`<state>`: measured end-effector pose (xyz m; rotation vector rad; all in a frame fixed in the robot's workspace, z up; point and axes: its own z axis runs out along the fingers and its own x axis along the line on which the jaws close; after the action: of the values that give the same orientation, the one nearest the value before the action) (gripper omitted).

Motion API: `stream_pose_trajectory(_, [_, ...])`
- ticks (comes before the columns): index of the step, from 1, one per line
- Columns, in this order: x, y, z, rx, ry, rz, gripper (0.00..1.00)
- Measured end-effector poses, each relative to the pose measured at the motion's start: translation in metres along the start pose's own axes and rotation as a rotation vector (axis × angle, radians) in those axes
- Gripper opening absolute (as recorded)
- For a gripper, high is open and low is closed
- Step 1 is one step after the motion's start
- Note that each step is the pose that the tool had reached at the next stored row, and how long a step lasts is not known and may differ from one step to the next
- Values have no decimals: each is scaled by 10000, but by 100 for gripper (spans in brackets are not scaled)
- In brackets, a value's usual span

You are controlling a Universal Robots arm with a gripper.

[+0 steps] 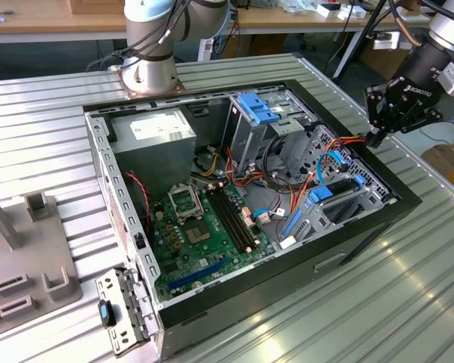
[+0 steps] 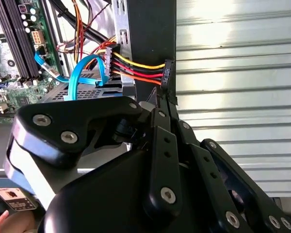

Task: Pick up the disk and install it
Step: 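Insert the first disk wire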

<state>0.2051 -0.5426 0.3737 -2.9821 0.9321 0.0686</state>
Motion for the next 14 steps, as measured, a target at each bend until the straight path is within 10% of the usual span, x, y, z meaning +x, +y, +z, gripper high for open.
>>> stream_pose_trajectory(5, [2,3,0,-2,0,-49,29])
stream_pose_trajectory(14, [-42,36,41,-68,-2,-1417,29])
